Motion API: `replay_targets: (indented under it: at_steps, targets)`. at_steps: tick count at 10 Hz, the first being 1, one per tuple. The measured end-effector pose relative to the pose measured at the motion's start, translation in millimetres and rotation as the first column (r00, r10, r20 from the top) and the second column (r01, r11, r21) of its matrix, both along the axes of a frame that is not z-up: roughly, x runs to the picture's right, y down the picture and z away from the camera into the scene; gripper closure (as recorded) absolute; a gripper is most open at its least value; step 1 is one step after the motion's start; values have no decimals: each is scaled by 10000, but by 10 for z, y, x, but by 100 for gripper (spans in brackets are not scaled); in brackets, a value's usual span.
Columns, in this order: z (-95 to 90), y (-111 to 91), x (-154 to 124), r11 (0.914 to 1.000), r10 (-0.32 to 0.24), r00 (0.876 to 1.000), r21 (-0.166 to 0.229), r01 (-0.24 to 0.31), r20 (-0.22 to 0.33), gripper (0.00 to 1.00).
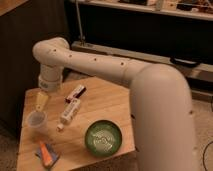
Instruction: Place the ceramic cup in the ceramic bowl
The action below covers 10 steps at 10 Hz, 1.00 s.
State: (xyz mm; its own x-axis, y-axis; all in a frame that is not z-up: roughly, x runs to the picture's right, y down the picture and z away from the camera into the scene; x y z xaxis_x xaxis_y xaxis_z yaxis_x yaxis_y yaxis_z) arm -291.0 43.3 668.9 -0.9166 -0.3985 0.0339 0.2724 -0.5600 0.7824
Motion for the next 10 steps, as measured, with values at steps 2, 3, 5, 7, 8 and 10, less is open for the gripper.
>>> replay_targets:
  at_steps: [2,3,5,7,8,10]
  targets:
    - [210,-74,-379,9996,-245,9996,105,243,166,20]
    - [351,-93,-548,9995,-310,9991,80,307,286,20]
    - [612,-33,-707,9989,-460,9981,6,460,399,20]
    - [840,59,-683,9992,-399,9984,-55,401,396,20]
    - [932,121,-580,9993,-366,9986,-62,369,368,20]
    - [1057,260,-317,9993,-377,9989,-70,379,263,20]
